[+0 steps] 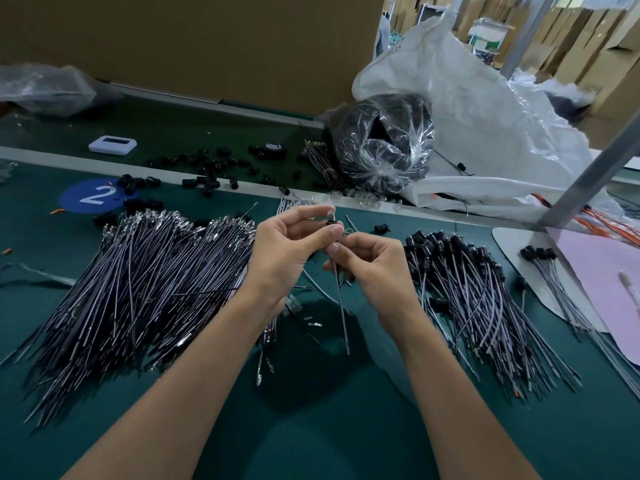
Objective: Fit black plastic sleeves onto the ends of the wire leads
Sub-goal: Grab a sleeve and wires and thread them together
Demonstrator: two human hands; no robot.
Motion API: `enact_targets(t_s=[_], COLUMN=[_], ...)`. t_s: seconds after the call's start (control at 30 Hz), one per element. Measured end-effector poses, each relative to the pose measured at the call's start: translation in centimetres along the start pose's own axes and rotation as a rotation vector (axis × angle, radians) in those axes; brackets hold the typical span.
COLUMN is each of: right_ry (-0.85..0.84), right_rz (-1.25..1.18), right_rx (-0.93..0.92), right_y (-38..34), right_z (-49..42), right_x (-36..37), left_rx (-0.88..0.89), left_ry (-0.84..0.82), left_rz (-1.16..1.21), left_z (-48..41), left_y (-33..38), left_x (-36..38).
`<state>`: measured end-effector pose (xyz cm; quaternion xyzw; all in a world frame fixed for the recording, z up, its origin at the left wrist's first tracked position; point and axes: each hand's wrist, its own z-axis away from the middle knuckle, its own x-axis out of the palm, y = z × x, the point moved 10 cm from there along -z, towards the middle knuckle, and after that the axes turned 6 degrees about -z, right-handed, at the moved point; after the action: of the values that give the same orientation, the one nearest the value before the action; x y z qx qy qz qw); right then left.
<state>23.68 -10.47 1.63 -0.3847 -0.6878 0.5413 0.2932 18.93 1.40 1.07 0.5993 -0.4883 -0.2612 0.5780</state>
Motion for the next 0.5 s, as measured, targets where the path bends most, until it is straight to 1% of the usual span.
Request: enact_targets(t_s=[0.1, 0.27, 0.5], right_ry=[0.017, 0.023, 0.04], right_rz=[-0.03, -0.081, -0.054], right_rx=[-0.026, -0.035, -0.077], right_y=[-0.14, -0.11, -0.19], right_z=[0.03, 0.0, 0.03], right_x=[-0.04, 0.02, -0.05], left_rx=[0.003, -0.011, -0.044], left_ry=[0.006, 0.01, 0.04], left_rz=[-0.003, 0.087, 0.132], left_z=[0.15, 0.13, -0.03], left_y=[0.02, 0.05, -0.24], left_x=[0.14, -0.17, -0.63])
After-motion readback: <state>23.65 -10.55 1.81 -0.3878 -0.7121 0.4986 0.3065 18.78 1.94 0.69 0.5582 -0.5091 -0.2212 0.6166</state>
